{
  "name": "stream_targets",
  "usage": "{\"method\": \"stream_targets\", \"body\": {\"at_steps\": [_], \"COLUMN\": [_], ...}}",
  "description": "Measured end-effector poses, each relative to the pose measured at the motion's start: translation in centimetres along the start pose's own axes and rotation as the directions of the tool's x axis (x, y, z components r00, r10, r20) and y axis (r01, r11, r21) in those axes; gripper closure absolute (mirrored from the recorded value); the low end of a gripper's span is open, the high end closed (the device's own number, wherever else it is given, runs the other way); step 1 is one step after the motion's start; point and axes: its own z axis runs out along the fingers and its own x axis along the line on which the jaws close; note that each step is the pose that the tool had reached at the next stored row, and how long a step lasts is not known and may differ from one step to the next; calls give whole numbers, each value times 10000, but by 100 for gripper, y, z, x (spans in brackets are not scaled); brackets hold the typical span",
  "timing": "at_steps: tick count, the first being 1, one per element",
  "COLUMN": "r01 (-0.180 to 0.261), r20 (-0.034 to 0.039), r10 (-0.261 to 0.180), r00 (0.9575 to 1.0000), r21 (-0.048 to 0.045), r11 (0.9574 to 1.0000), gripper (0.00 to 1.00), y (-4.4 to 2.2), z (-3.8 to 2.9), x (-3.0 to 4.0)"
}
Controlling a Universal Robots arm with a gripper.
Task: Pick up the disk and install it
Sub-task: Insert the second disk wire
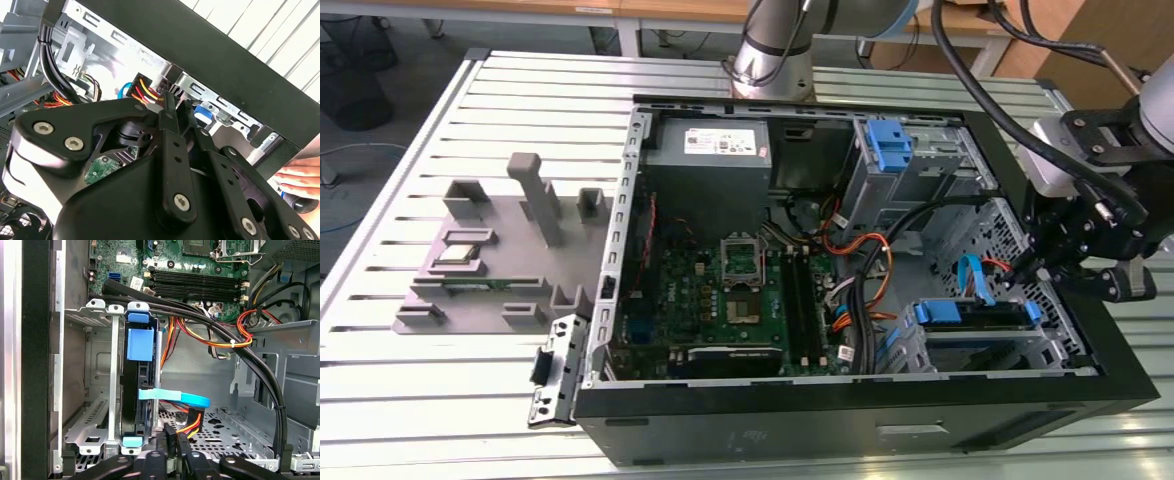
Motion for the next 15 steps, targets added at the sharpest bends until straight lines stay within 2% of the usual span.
{"method": "stream_targets", "body": {"at_steps": [1, 2, 11, 15], "r01": [0, 0, 0, 16], "r20": [-1, -2, -7, -5], "r10": [0, 0, 0, -16], "r00": [10000, 10000, 10000, 10000], "r21": [0, 0, 2, 72], "r11": [10000, 10000, 10000, 10000], "gripper": [78, 84, 84, 84], "y": [0, 0, 5, 44], "z": [0, 0, -2, -9], "x": [0, 0, 7, 54]}}
